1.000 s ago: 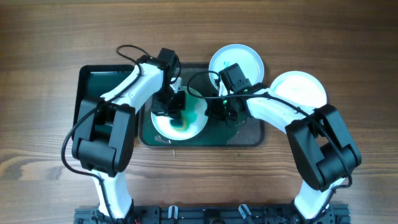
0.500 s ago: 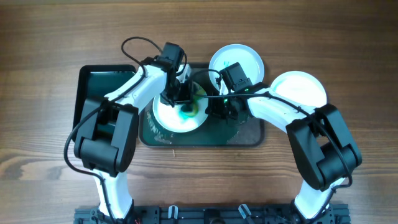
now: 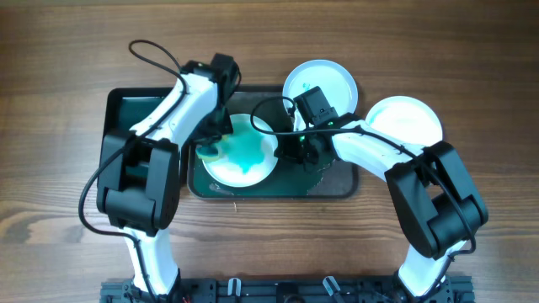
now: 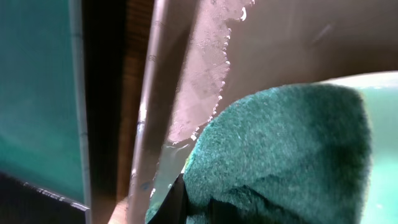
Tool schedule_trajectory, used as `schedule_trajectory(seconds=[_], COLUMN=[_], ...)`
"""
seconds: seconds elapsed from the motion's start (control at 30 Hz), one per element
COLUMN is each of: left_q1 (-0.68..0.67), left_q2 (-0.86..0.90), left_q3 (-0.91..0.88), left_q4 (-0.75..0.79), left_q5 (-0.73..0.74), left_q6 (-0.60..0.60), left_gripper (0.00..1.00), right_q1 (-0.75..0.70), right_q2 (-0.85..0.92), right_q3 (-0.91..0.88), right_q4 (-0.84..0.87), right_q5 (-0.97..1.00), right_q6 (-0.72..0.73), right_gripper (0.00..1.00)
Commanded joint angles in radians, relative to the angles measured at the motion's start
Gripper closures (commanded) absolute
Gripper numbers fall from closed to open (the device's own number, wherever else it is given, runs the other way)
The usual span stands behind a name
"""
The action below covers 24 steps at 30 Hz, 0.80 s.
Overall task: Clean dirty plates on tray and stack at the side
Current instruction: 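Scrub the held plate with the sponge in the left gripper, then lift the plate with the right gripper and stack it on the first plate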
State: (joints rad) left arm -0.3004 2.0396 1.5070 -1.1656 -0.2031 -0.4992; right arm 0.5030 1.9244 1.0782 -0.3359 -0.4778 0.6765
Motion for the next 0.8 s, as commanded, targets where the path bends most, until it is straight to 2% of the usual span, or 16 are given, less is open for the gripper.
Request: schedule_trajectory(seconds=[0.0, 0.1, 0.27, 0.43, 0.63, 0.77], left_q1=[0.028, 0.031, 0.038, 0.052, 0.049, 0.049], left_q2=[0.008, 0.008, 0.008, 0.008, 0.008, 0.008], left_q3=[0.124, 0.202, 0.231, 0.23, 0.23, 0.23], left_q4=[-0.063, -0.111, -0.11, -0.085, -0.068, -0.065], left_q5=[0.088, 0.143, 0.143, 0.143, 0.143, 0.143], left_q6=[0.056, 0.104, 0.103, 0.103, 0.103, 0.103], left_gripper=[0.96, 0.96, 0.96, 0.96, 0.96, 0.96], right_q1=[-0.011, -0.011, -0.009, 0.047, 0.184, 0.276], right_q2=[0.002, -0.019, -0.106, -0.27, -0.457, -0.517], right_q3=[0.019, 0.021, 0.021, 0.021, 0.021, 0.021], right_q4=[-0.024, -0.045, -0.113, -0.221, -0.36, -0.409], right_q5=[0.04, 0.067, 0.164, 0.445, 0.956, 1.215], right_q6=[0.004, 0.003, -0.058, -0.123, -0.135, -0.154], right_gripper=[0.96, 0.96, 0.96, 0.96, 0.96, 0.96])
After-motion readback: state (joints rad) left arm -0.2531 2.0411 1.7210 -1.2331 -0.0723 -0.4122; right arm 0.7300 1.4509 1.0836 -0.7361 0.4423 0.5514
